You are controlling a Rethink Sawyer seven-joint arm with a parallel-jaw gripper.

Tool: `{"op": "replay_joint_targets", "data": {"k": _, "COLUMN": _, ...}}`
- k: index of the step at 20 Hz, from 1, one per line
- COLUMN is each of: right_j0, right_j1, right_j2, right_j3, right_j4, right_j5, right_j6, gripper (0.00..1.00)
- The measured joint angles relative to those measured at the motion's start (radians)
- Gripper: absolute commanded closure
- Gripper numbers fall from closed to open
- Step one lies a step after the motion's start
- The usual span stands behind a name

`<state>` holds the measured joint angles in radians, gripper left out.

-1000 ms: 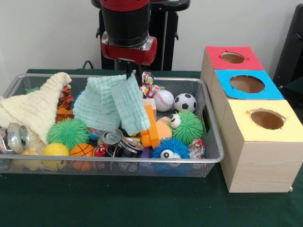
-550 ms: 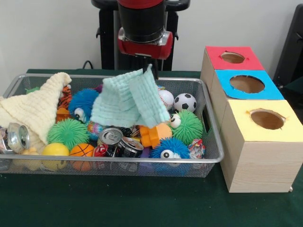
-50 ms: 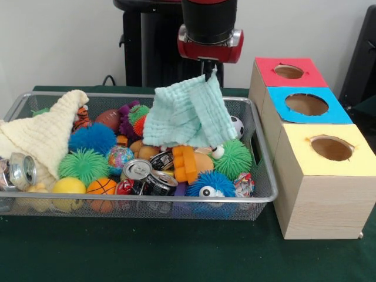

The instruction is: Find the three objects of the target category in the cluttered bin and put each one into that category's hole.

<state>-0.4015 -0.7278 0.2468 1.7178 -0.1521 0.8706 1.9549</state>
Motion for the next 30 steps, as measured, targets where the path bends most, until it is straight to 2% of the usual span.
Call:
{"op": "replay_joint_targets", "data": {"k": 11, "right_j0": 0.016, "right_j1": 0.018, "right_j2": -0.051, "right_j3": 0.0, "right_j4": 0.012, "right_j5": -0.032, "right_j6": 0.0, "gripper": 1.0}}
{"op": "replay_joint_targets", "data": {"k": 12, "right_j0": 0.016, "right_j1": 0.018, "right_j2": -0.056, "right_j3": 0.0, "right_j4": 0.012, "right_j5": -0.039, "right_j6": 0.0, "gripper": 0.0}}
{"op": "replay_joint_targets", "data": {"k": 17, "right_j0": 0.018, "right_j1": 0.015, "right_j2": -0.092, "right_j3": -0.001, "right_j4": 0.012, "right_j5": -0.057, "right_j6": 0.0, "gripper": 0.0}}
{"op": "replay_joint_targets", "data": {"k": 22, "right_j0": 0.019, "right_j1": -0.015, "right_j2": -0.111, "right_j3": -0.004, "right_j4": 0.012, "right_j5": -0.034, "right_j6": 0.0, "gripper": 0.0}}
{"op": "replay_joint_targets", "data": {"k": 30, "right_j0": -0.009, "right_j1": -0.087, "right_j2": -0.128, "right_j3": -0.05, "right_j4": 0.012, "right_j5": 0.121, "right_j6": 0.0, "gripper": 0.0}}
